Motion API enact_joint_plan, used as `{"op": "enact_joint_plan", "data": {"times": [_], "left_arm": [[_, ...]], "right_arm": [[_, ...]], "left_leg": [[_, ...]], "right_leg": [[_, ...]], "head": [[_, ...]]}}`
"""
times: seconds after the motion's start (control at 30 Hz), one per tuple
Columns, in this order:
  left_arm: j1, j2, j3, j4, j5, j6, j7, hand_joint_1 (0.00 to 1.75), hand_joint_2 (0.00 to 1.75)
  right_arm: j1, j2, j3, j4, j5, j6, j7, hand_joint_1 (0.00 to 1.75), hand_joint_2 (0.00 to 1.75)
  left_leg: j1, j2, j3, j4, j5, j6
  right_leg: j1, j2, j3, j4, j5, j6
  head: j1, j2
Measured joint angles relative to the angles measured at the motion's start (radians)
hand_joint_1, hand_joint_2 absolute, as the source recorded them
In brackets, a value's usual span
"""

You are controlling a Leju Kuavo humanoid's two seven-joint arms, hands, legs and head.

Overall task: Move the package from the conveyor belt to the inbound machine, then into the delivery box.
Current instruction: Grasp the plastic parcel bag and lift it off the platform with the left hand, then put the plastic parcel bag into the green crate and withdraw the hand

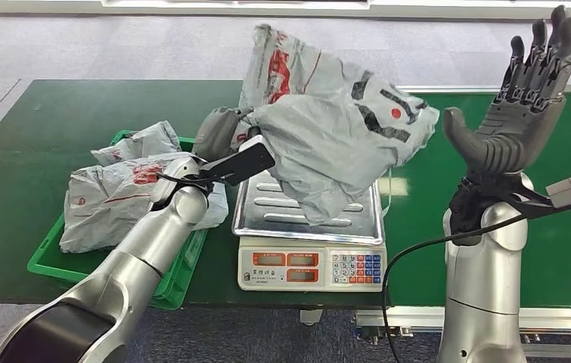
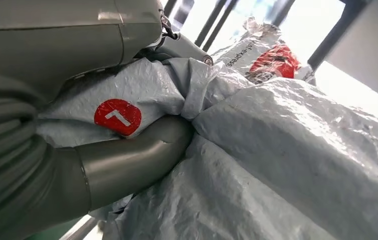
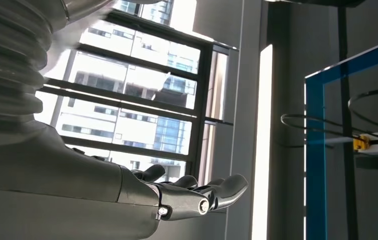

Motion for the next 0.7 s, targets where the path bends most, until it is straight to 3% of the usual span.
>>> {"op": "enact_joint_plan", "data": {"times": [0.17, 0.27, 0.47, 0.6, 0.7], "left_arm": [[0.072, 0.090, 0.022, -0.377, 0.066, 0.079, 0.042, 1.75, 1.75], [0.096, 0.174, 0.070, -0.505, 0.015, 0.120, 0.107, 1.75, 1.75], [0.118, 0.328, 0.199, -0.466, -0.170, 0.074, 0.204, 1.74, 1.75], [0.148, 0.389, 0.257, -0.384, -0.246, 0.021, 0.247, 1.61, 1.75], [0.181, 0.417, 0.291, -0.340, -0.285, -0.017, 0.277, 1.73, 1.75]], "right_arm": [[0.034, -0.023, -0.014, -0.005, -0.001, -0.030, -0.006, 0.00, 1.75], [0.066, -0.032, -0.022, -0.023, 0.016, -0.047, -0.013, 0.00, 1.75], [0.118, -0.035, -0.036, -0.061, 0.040, -0.048, -0.016, 0.00, 1.75], [0.130, -0.036, -0.046, -0.063, 0.049, -0.033, -0.006, 0.00, 1.75], [0.137, -0.036, -0.055, -0.063, 0.061, -0.024, -0.001, 0.00, 1.75]], "left_leg": [[0.000, 0.002, 0.000, -0.001, 0.000, 0.000], [0.000, 0.003, 0.000, -0.002, 0.000, 0.000], [0.000, 0.005, 0.001, -0.004, 0.002, -0.003], [0.001, 0.005, 0.001, -0.004, 0.002, -0.003], [0.001, 0.005, 0.000, -0.004, 0.002, -0.003]], "right_leg": [[0.001, 0.002, -0.001, 0.000, 0.000, 0.000], [0.002, 0.002, -0.001, 0.000, -0.001, -0.001], [0.003, 0.004, -0.002, 0.000, -0.001, -0.003], [0.002, 0.005, -0.003, 0.001, 0.000, -0.004], [0.002, 0.005, -0.003, 0.001, 0.000, -0.004]], "head": [[0.000, 0.000], [0.000, 0.000], [0.000, 0.000], [0.000, 0.000], [0.000, 0.000]]}}
